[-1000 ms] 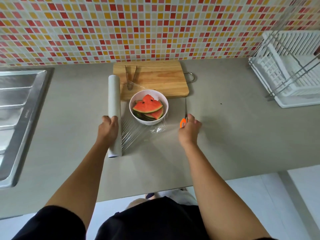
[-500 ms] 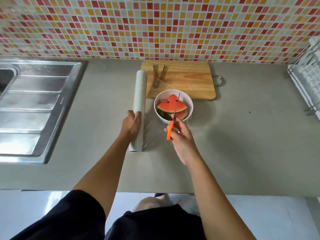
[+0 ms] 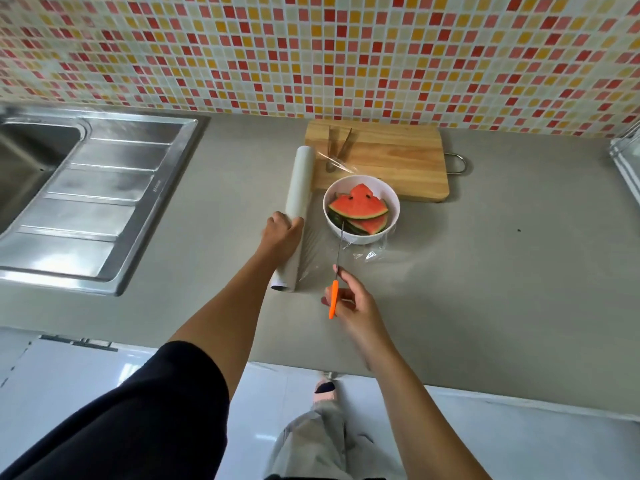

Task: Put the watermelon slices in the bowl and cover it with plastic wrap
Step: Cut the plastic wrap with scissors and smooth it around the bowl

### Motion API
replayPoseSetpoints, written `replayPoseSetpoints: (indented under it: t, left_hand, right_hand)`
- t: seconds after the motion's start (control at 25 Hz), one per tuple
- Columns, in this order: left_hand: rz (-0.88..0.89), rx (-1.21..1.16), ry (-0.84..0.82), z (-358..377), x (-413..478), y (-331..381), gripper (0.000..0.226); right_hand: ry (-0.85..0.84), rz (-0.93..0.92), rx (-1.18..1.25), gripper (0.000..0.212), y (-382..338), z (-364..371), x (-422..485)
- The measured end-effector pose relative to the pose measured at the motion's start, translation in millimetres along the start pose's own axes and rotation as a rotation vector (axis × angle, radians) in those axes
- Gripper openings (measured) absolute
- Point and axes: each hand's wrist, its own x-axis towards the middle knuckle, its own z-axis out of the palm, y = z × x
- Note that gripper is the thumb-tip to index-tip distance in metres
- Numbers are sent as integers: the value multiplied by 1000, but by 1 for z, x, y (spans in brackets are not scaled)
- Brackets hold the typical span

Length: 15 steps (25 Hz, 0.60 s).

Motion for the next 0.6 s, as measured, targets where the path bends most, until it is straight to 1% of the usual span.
replayPoseSetpoints:
  t: [0.12, 0.24, 0.32, 0.4, 0.52, 0.6]
  left_hand:
    - [-29, 18, -17, 1, -3, 2, 43]
    - [-51, 159, -60, -2, -4, 5, 52]
    - [-66, 164, -57, -8, -8, 0, 56]
    - [-53, 145, -46, -12, -16, -12, 57]
    - [-4, 221, -91, -5, -32, -32, 53]
    - [11, 150, -57, -1, -39, -37, 50]
  right_hand:
    - [-39, 44, -9, 37, 14, 6, -7]
    - [-59, 64, -11, 41, 24, 18, -12]
    - [-78, 81, -27, 40, 29, 27, -14]
    - [-82, 92, -37, 40, 32, 33, -14]
    - [-45, 92, -22, 42, 34, 38, -14]
    - [-21, 99, -8, 43, 37, 39, -16]
